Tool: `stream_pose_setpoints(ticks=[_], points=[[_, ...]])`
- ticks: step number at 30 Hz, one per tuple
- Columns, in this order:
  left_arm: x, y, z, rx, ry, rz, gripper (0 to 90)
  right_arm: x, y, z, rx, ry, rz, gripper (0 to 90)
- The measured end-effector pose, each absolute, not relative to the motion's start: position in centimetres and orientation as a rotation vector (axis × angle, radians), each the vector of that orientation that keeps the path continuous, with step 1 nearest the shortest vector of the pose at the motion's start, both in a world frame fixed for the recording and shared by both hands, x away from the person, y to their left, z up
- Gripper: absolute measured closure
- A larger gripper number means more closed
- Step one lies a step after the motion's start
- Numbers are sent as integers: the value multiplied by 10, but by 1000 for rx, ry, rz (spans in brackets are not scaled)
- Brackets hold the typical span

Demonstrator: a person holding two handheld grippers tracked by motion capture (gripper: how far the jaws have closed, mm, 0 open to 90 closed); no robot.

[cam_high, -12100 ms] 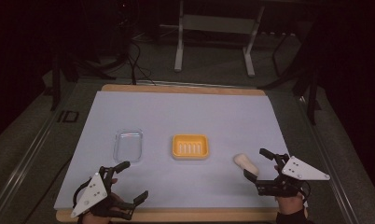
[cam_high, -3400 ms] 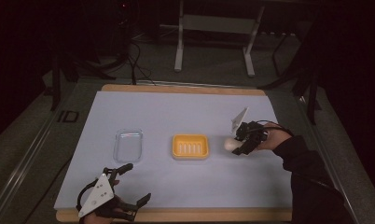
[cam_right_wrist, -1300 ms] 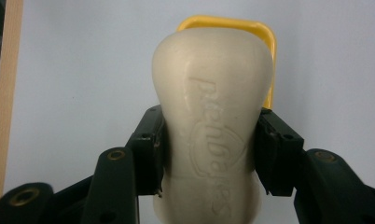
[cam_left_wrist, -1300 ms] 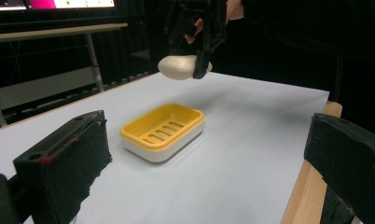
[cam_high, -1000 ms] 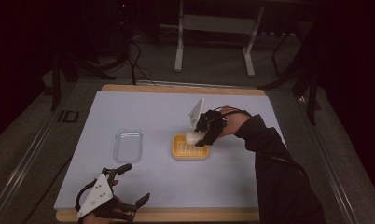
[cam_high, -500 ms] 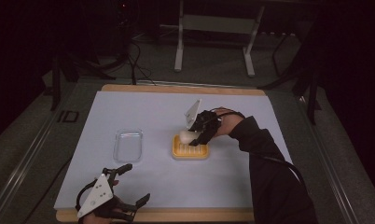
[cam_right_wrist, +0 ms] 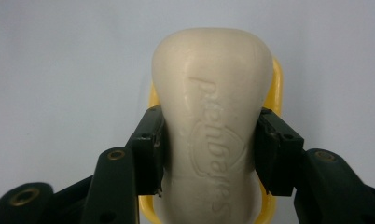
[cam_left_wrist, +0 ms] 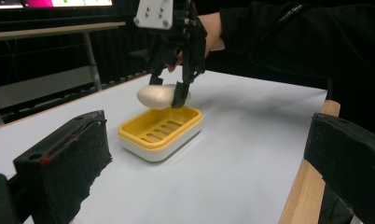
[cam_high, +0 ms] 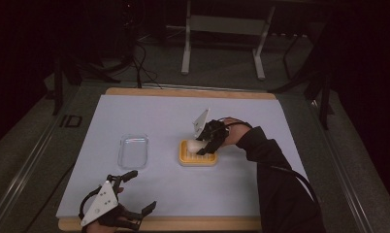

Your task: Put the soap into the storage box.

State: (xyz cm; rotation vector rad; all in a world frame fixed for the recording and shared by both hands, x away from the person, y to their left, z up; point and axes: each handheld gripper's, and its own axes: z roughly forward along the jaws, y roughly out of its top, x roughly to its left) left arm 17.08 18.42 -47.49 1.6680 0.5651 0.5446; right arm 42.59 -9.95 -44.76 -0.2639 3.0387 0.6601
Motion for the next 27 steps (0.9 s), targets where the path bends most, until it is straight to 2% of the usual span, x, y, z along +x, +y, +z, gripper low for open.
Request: stream_pose_setpoints(ticks=[27], points=[[172,184,-476,1680,568,544,4,435,-89,-491,-205,3116,523,497]])
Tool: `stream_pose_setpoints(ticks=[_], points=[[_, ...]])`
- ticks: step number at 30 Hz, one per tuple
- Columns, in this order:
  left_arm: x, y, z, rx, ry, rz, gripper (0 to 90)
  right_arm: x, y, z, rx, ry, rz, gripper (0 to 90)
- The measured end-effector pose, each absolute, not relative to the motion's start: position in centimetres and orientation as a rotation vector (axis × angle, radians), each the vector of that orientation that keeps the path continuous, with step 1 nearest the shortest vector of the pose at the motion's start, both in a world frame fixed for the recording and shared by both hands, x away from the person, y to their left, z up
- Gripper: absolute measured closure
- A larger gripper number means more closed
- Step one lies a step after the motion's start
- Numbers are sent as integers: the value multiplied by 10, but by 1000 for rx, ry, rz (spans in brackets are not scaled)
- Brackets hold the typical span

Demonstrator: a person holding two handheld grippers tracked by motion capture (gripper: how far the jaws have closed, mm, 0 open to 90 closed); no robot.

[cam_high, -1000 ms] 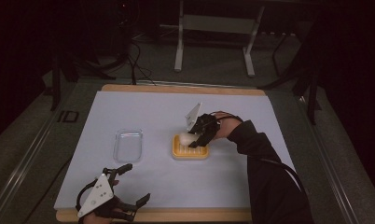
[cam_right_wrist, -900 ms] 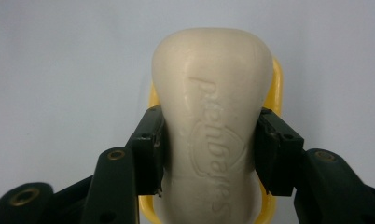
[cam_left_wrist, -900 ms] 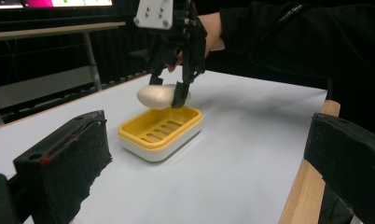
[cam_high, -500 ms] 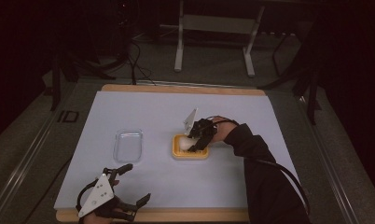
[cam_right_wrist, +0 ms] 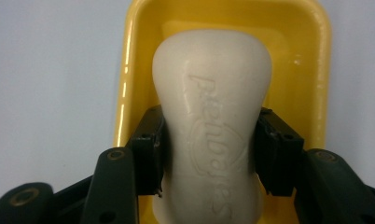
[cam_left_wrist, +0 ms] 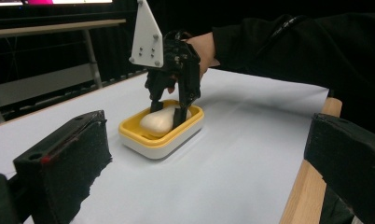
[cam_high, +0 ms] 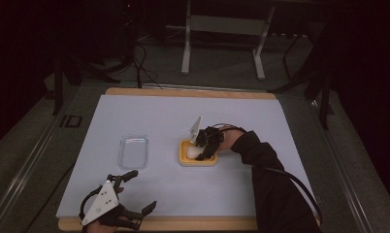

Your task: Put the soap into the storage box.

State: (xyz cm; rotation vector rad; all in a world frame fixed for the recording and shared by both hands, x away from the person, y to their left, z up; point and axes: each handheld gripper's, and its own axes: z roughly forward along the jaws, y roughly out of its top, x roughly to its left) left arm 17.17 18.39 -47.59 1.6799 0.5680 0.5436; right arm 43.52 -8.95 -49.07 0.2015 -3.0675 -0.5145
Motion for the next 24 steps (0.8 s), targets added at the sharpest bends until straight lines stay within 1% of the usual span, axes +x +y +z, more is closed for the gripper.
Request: stream_pose_setpoints(ticks=[6,9,19,24], points=[[172,184,-476,1680,567,547,3,436,-89,-490,153,-3059,-496,481],[172,184,-476,1681,567,545,3,436,-89,-486,147,-3058,-530,448],[172,184,-476,1684,565,546,3,435,-94,-461,128,-3077,-621,445],[172,183,-476,1683,568,544,4,430,-101,-450,48,-3088,-652,436]])
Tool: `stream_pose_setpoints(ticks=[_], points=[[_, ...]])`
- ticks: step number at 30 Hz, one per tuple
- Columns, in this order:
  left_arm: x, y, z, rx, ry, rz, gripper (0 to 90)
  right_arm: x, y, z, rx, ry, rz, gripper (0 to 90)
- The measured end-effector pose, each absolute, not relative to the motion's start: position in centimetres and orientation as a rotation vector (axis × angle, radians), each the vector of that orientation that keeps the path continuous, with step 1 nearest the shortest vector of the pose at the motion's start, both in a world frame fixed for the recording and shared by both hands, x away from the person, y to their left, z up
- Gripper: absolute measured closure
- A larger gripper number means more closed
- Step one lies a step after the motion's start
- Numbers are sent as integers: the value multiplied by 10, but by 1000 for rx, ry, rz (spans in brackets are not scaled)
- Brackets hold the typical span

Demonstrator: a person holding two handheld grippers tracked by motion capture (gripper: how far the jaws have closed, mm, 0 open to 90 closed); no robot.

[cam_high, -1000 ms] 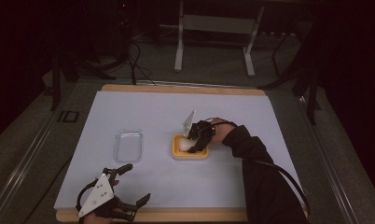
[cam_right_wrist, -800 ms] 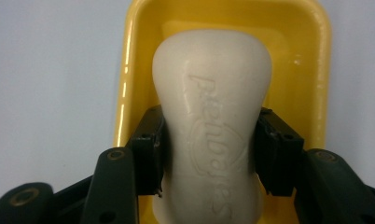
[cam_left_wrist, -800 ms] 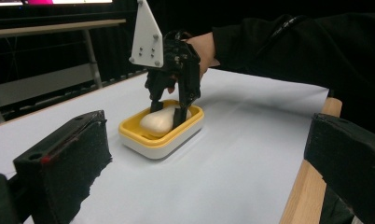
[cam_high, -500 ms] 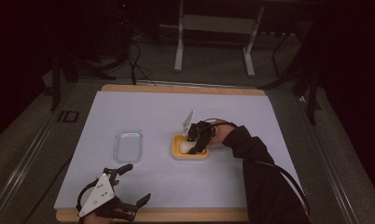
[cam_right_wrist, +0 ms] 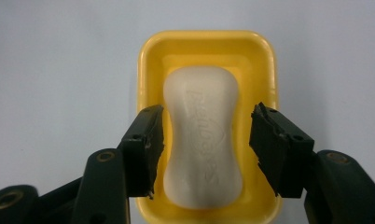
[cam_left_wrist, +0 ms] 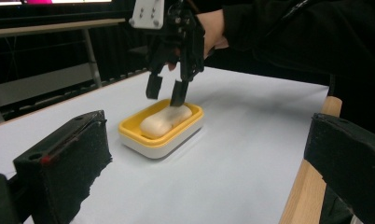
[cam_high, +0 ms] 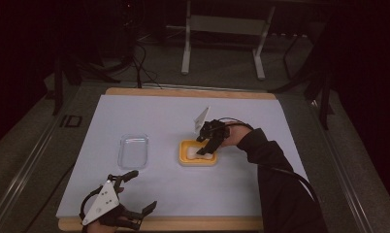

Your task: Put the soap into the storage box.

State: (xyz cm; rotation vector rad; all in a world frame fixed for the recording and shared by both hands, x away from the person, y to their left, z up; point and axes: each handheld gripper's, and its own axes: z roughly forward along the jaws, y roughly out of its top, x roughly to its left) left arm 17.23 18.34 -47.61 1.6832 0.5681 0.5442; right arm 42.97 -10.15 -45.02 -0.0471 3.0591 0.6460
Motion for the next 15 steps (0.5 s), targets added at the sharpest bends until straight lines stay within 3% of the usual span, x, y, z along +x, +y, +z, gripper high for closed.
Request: stream_pose_setpoints(ticks=[4,15], points=[[172,183,-476,1683,568,542,3,426,-108,-441,3,3023,660,426],[172,183,-476,1685,570,542,3,424,-133,-432,294,2960,675,136]])
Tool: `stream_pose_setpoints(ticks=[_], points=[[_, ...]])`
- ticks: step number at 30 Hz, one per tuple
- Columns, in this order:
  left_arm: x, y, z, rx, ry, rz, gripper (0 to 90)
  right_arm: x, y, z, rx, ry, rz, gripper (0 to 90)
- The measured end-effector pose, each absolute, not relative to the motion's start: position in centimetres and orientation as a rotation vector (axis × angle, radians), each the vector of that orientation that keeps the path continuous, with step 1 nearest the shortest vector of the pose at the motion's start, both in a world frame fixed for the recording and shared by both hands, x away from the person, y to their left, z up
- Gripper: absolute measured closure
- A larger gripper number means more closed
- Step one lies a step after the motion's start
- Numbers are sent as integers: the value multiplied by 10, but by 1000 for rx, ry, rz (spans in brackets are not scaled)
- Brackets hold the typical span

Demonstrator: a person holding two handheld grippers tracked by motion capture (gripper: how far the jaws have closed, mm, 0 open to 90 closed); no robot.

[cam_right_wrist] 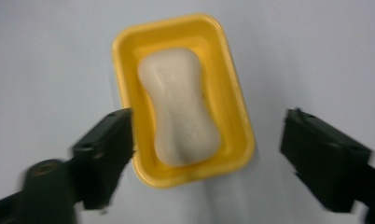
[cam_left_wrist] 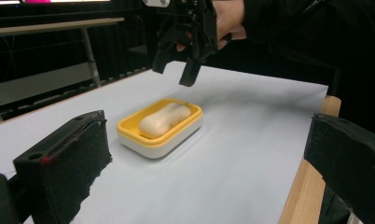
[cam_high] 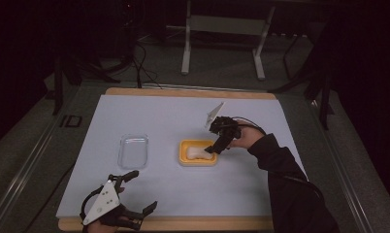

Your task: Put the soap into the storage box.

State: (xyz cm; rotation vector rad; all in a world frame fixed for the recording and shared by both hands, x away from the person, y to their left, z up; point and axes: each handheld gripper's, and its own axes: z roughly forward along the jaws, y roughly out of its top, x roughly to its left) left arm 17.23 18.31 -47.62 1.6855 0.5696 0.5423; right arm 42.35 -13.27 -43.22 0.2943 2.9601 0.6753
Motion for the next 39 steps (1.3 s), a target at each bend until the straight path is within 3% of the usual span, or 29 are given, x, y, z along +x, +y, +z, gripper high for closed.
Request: stream_pose_setpoints(ticks=[24,39], points=[[173,184,-476,1682,577,537,3,391,-196,-447,873,2706,858,138],[173,183,-476,1685,575,532,3,352,-218,-468,988,2601,859,135]])
